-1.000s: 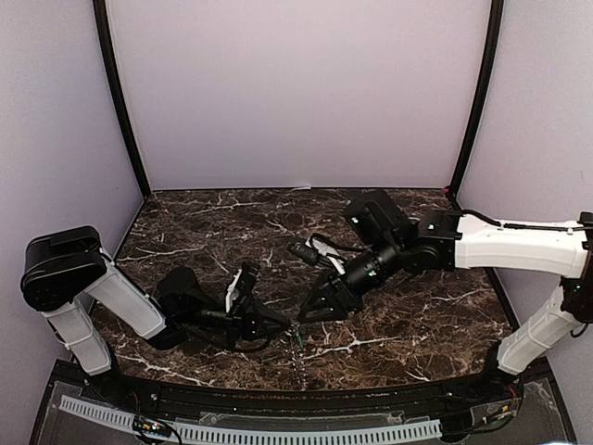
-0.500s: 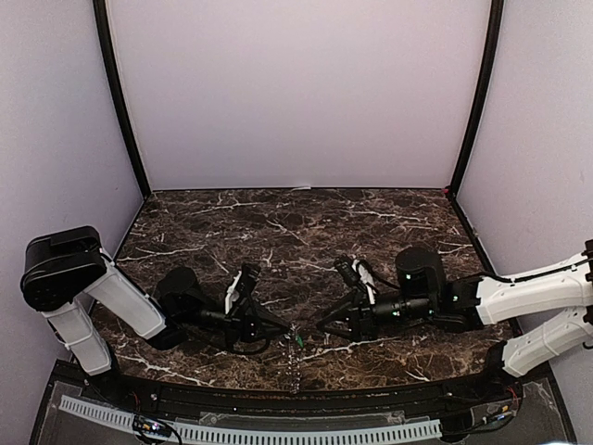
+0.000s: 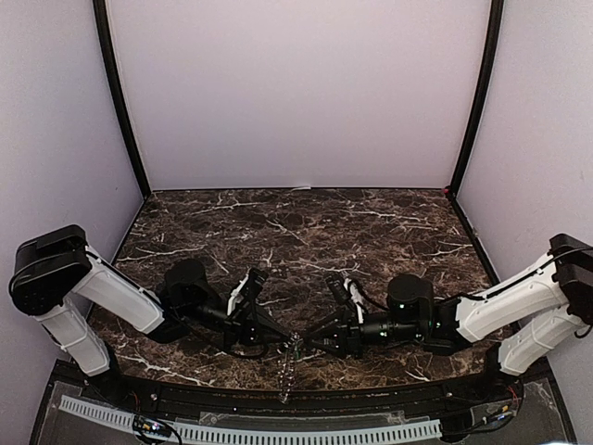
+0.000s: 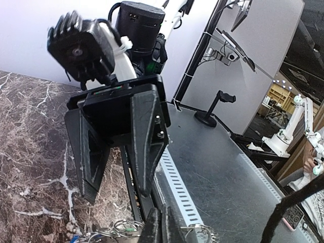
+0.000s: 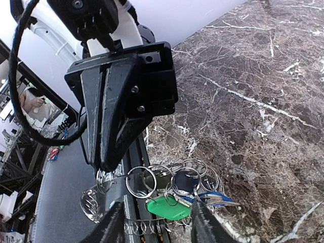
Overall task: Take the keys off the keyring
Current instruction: Remove the hole in the key head from the split of the keyring.
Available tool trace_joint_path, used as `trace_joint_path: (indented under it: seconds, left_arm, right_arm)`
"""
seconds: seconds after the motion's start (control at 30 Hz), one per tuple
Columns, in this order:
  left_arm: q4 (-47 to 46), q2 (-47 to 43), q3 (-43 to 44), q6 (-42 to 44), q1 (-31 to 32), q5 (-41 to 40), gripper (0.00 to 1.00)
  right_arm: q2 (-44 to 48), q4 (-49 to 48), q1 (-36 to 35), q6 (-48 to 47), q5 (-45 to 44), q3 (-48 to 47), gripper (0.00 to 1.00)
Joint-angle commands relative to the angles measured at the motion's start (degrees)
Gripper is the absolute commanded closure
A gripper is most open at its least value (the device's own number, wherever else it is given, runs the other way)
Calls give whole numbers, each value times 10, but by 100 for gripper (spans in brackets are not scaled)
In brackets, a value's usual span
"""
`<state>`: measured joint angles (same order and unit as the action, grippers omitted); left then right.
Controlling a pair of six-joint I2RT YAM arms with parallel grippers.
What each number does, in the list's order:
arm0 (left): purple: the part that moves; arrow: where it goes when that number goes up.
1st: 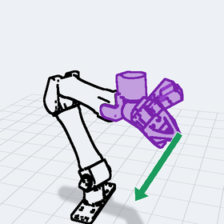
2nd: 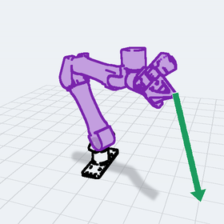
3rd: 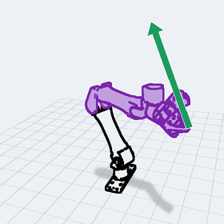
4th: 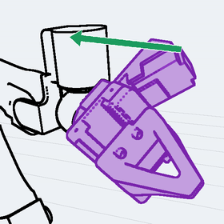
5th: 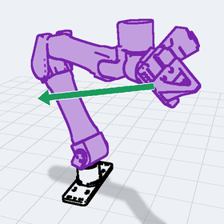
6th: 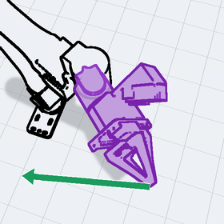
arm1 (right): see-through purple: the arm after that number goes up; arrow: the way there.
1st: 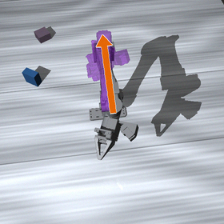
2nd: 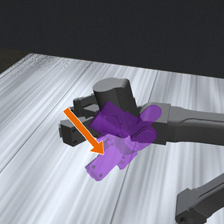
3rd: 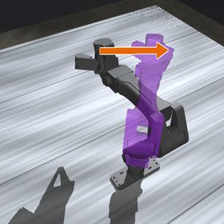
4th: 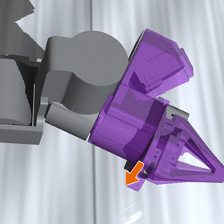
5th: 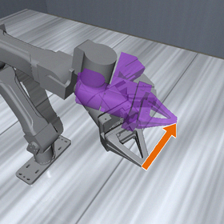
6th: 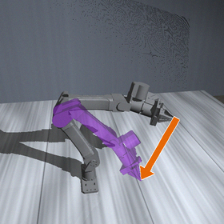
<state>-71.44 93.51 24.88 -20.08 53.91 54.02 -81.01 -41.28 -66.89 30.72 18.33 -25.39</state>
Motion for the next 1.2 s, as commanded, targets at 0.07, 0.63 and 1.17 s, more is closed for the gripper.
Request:
trace_joint_path:
  seconds: [0.07,0.63,1.17]
  left_arm:
    - [62,-34,16,43,0,21,100]
    - [51,-41,9,39,0,15,100]
    - [51,-51,8,39,0,12,100]
  right_arm:
    - [-41,-142,-8,42,28,16,63]
    - [-126,-209,-11,71,75,10,74]
    - [-171,-226,-22,55,54,-8,57]
